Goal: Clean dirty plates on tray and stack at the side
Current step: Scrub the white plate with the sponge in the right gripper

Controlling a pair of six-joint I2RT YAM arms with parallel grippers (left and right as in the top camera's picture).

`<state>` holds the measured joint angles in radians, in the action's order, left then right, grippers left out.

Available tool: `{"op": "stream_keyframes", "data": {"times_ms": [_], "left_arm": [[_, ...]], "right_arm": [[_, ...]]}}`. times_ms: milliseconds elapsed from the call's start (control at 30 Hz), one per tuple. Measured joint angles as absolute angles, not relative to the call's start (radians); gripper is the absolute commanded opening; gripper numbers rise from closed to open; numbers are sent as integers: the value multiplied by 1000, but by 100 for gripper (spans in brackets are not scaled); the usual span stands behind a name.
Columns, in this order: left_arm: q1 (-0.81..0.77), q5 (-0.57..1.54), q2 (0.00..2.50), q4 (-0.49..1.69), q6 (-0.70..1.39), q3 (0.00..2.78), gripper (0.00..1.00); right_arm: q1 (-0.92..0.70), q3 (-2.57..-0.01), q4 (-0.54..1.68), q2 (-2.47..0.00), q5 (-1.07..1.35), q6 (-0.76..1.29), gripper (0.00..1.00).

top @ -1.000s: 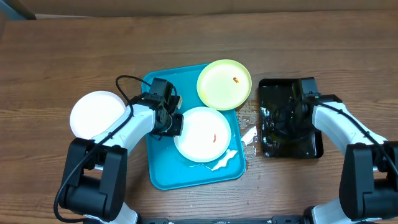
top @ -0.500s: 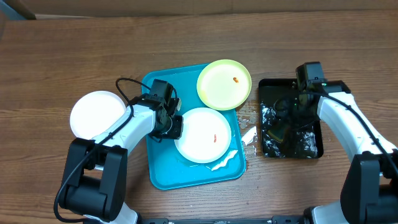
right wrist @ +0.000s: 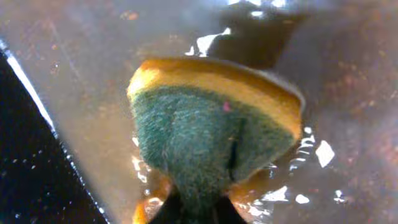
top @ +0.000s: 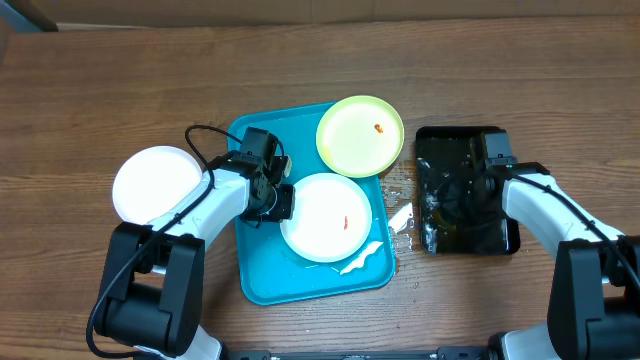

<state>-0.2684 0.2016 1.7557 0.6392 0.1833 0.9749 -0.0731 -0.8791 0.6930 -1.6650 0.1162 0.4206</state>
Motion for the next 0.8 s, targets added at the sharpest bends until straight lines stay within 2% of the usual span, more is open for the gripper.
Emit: {"op": "stream_keyframes", "data": {"times_ms": [200, 467, 633, 800], "left_arm": [[-268, 198, 1752, 669, 200, 975, 4], [-268, 198, 1752, 669, 237, 975, 4], [-268, 198, 1752, 669, 237, 975, 4], [-268, 198, 1752, 668, 237, 975, 4]], "right_arm": [[-73, -936, 859, -1664, 115, 410, 4], [-116, -1217, 1087, -1574, 187, 308, 4], [-231, -1258, 1085, -1536, 262, 293, 4], [-443, -1256, 968, -1584, 277, 357, 4]]}}
